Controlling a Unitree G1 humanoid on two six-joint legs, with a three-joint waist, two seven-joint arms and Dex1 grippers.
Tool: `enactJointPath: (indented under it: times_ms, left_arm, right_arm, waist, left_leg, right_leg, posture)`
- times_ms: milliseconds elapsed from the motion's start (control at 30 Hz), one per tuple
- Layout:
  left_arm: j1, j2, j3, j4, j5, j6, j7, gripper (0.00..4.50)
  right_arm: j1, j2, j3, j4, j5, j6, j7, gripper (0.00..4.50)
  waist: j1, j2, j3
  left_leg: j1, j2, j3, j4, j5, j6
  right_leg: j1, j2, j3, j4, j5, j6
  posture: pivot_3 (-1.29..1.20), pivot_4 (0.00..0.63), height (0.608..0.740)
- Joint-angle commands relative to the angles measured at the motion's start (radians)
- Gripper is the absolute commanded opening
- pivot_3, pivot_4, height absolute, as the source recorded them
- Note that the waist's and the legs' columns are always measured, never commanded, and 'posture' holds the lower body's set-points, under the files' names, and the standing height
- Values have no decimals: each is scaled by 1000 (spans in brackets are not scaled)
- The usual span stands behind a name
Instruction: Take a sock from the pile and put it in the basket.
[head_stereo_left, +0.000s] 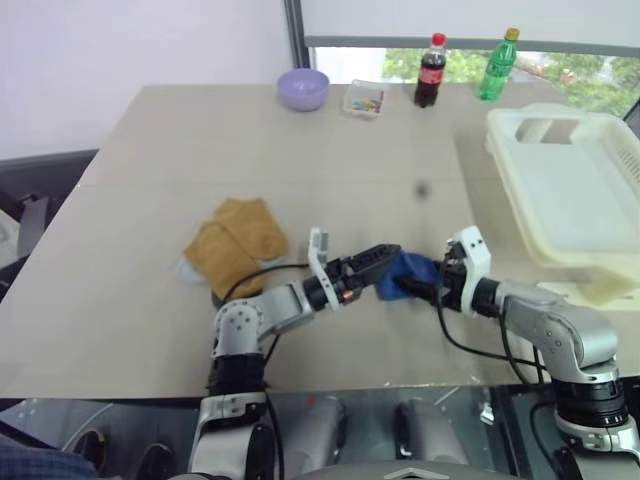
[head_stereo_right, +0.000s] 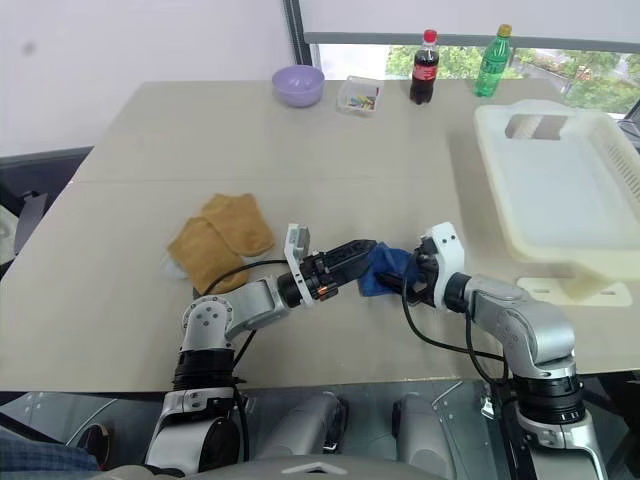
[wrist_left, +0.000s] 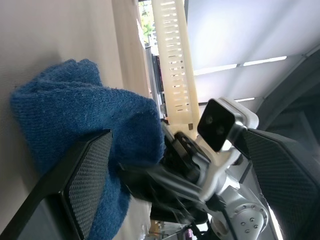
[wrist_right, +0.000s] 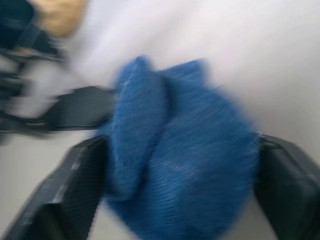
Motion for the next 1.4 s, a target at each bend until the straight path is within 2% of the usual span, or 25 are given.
enactJointPath:
  times_ms: [33, 67, 233, 300, 333, 433, 600, 700, 800, 900, 1033, 1267, 1400]
  left_arm:
    - [6, 0, 6, -25, -1, -7, -15, 4500]
    - [6, 1, 8, -26, 0, -8, -17, 4500]
    - [18, 11, 8, -41, 7, -9, -18, 4500]
    - [31, 29, -6, -82, 34, -28, -43, 4500]
    - [46, 54, -38, -136, 94, -80, -88, 4500]
    - [100, 153, -173, -297, 327, -292, -252, 4500]
    - [140, 258, -332, -380, 668, -661, -410, 4500]
    - [128, 285, -441, -317, 920, -1012, -497, 4500]
    - [96, 270, -489, -187, 1052, -1208, -524, 4500]
    - [81, 240, -487, -93, 1071, -1318, -559, 4500]
    - [58, 201, -467, -22, 1059, -1333, -571, 4500]
    - [17, 142, -458, 13, 998, -1349, -670, 4500]
    - [-8, 100, -437, 30, 961, -1348, -691, 4500]
  right_arm:
    - [7, 9, 38, 27, 68, 67, 41, 2389]
    - [5, 14, 38, 34, 75, 74, 41, 1871]
    - [-28, 69, -25, 98, 106, 95, -1, 39]
    - [-37, 73, -45, 110, 106, 95, -18, 39]
    - [-41, 65, -45, 111, 96, 90, -25, 39]
    - [-59, 37, -56, 117, 71, 73, -46, 39]
    - [-111, -6, -82, 138, 46, 43, -83, 39]
    - [-156, -23, -92, 156, 35, 29, -100, 39]
    - [-187, -33, -67, 155, 0, 26, -136, 39]
    - [-222, -35, -79, 145, 2, 42, -149, 39]
    - [-301, -85, -121, 104, 36, 151, -166, 39]
    - [-440, -256, -264, 62, 97, 312, -144, 39]
    - [-526, -333, -376, 138, 87, 305, -157, 39]
  waist:
    - [-1, 0, 0]
    - [-1, 0, 0]
    - [-5, 1, -1]
    - [-5, 1, -1]
    - [-7, 1, -1]
    - [-13, 1, -1]
    - [3, 3, 0]
    - [6, 5, 1]
    - [6, 5, 1]
    - [0, 5, 1]
    - [0, 8, 3]
    - [2, 9, 4]
    - [1, 10, 4]
  left_leg:
    - [0, 0, 0, 0, 0, 1]
    - [0, 0, 0, 0, 1, 1]
    - [1, 0, 0, 0, 1, 1]
    - [1, 1, 0, 0, -1, -1]
    - [1, 1, 0, 0, -1, -1]
    - [1, 1, 1, 0, -1, -2]
    - [1, 1, 2, 0, -1, -3]
    - [-1, 0, 2, -1, -1, -3]
    - [-2, 0, 2, -3, -1, -2]
    - [-2, 0, 2, -6, 1, 2]
    - [-3, 0, 1, -8, 1, 3]
    - [-5, 0, 0, -6, 1, 4]
    - [-5, -1, 1, -6, 0, 5]
  right_leg:
    - [0, 0, 0, 0, 0, 0]
    - [0, 0, 0, 0, 0, 0]
    - [0, 0, 0, 1, 0, 0]
    - [0, 0, 0, 1, 0, 0]
    - [0, 1, 0, 1, 0, 0]
    - [0, 1, 1, 1, 1, -2]
    - [0, 0, 1, -1, 2, -3]
    - [0, 0, 1, -3, 2, -3]
    - [0, -1, 0, -7, 2, -3]
    - [-2, -1, 0, -9, 2, -3]
    - [-4, -1, 0, -9, 2, -3]
    - [-3, -2, -3, -9, 2, -3]
    - [-3, -2, -2, -9, 2, -2]
  posture:
    - [0, 150, 740]
    - [0, 150, 740]
    - [0, 150, 740]
    - [0, 150, 740]
    - [0, 150, 740]
    - [0, 150, 740]
    - [0, 150, 740]
    - [0, 150, 740]
    - [0, 150, 740]
    - [0, 150, 740]
    - [0, 150, 740]
    - [0, 150, 740]
    - [0, 150, 740]
